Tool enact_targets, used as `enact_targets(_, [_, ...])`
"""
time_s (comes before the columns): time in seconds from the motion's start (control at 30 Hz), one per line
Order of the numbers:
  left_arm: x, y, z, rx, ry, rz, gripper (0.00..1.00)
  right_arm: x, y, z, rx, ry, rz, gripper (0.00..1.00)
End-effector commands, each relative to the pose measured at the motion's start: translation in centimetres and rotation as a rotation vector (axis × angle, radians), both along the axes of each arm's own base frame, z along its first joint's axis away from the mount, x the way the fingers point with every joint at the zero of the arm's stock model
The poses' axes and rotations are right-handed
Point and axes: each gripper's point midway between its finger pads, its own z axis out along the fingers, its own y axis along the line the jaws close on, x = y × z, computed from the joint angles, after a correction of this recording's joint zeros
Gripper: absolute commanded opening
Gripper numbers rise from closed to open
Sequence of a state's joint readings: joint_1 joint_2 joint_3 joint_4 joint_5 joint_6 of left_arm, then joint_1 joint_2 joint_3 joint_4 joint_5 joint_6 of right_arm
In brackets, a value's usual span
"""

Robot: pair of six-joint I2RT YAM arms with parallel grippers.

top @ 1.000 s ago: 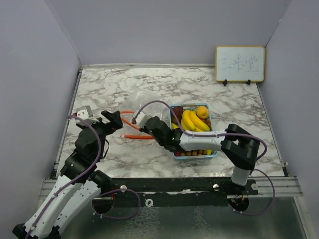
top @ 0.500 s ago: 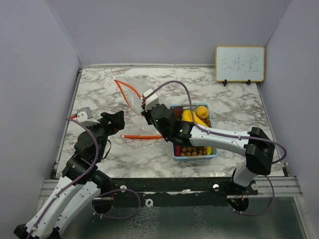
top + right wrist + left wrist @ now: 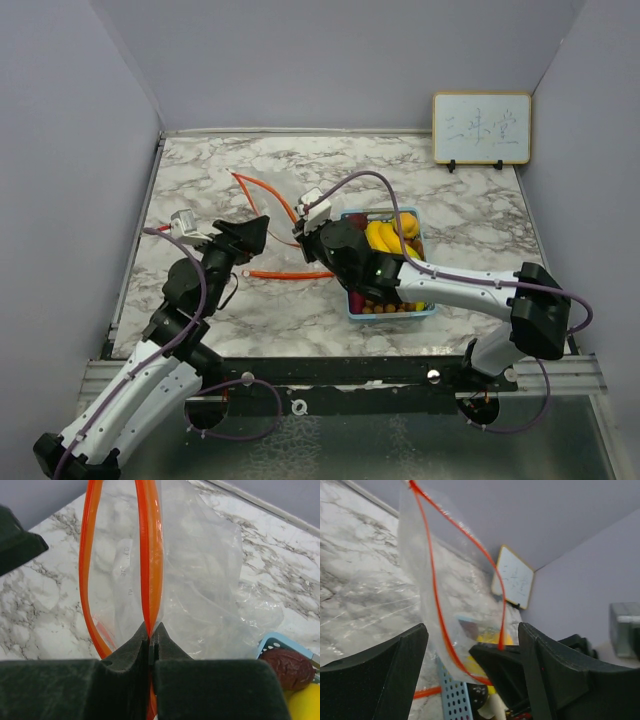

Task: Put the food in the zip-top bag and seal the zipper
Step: Open the zipper of the food storage bag at the center of the board.

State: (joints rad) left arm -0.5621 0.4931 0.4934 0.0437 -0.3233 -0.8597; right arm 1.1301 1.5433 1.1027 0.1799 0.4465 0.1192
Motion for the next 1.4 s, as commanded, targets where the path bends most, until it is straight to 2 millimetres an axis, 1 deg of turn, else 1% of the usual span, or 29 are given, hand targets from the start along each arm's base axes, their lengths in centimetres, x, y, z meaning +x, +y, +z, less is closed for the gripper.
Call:
enact_targets(0.0, [-1.0, -2.1, 2.9, -0.146, -0.072, -0.13, 0.75, -0.3, -0.4, 2.2, 0.075, -0.033, 0.011, 0.02])
enact_targets(0.1, [-1.2, -2.6, 2.4, -0.15, -0.054, -0.154, 0.74, -0.4, -0.8, 2.5, 0.084, -0.04, 0.006, 0.02])
enact_targets(0.23, [-0.7, -2.8, 0.2, -0.118, 0.018, -0.141, 0.71, -0.7, -1.4, 3.6, 0.113, -0.055, 0.007, 0.02])
enact_targets(0.33, [-0.2, -2.8, -1.5, -0.106, 0.057, -0.128, 0.69, -1.0, -1.7, 4.1, 0.118, -0.067, 0.022, 0.02])
enact_targets(0.4, [0.2, -2.6, -2.3, -0.096, 0.07, -0.105, 0.68, -1.3, -1.7, 4.2, 0.122, -0.074, 0.041, 0.02])
enact_targets(0.5, [0.8, -2.7, -2.4, -0.087, 0.061, -0.092, 0.68, -1.7, -1.6, 4.3, 0.134, -0.078, 0.068, 0.02])
enact_targets(0.73, [2.4, -3.6, -1.2, -0.077, 0.036, -0.095, 0.68, -2.0, -1.5, 4.1, 0.139, -0.071, 0.084, 0.02])
enact_targets(0.83, [2.8, -3.6, -1.3, -0.08, 0.03, -0.078, 0.64, -2.2, -1.5, 3.9, 0.139, -0.066, 0.092, 0.02])
enact_targets(0.9, [3.0, -3.6, -1.5, -0.081, 0.027, -0.075, 0.58, -2.2, -1.6, 3.6, 0.135, -0.061, 0.087, 0.02])
enact_targets(0.93, [3.1, -3.6, -1.5, -0.081, 0.026, -0.075, 0.47, -2.1, -1.7, 3.5, 0.136, -0.058, 0.079, 0.02])
enact_targets(1.03, [3.1, -3.5, -1.7, -0.064, 0.032, -0.069, 0.0, -1.9, -2.4, 3.3, 0.153, -0.042, 0.041, 0.02])
enact_targets(1.13, [2.8, -3.2, -1.5, -0.003, 0.034, -0.07, 0.0, -1.2, -3.4, 3.2, 0.163, -0.029, -0.038, 0.03])
enact_targets(1.23, [2.3, -2.4, -0.8, 0.116, 0.067, -0.063, 0.0, -0.1, -4.3, 3.4, 0.151, -0.043, -0.12, 0.18])
enact_targets(1.3, [2.1, -1.9, -0.3, 0.208, 0.098, -0.065, 0.0, 0.3, -4.0, 3.6, 0.13, -0.053, -0.13, 0.26])
enact_targets(1.37, [1.8, -1.9, 0.2, 0.284, 0.122, -0.089, 0.0, 0.6, -3.1, 3.9, 0.115, -0.059, -0.117, 0.3])
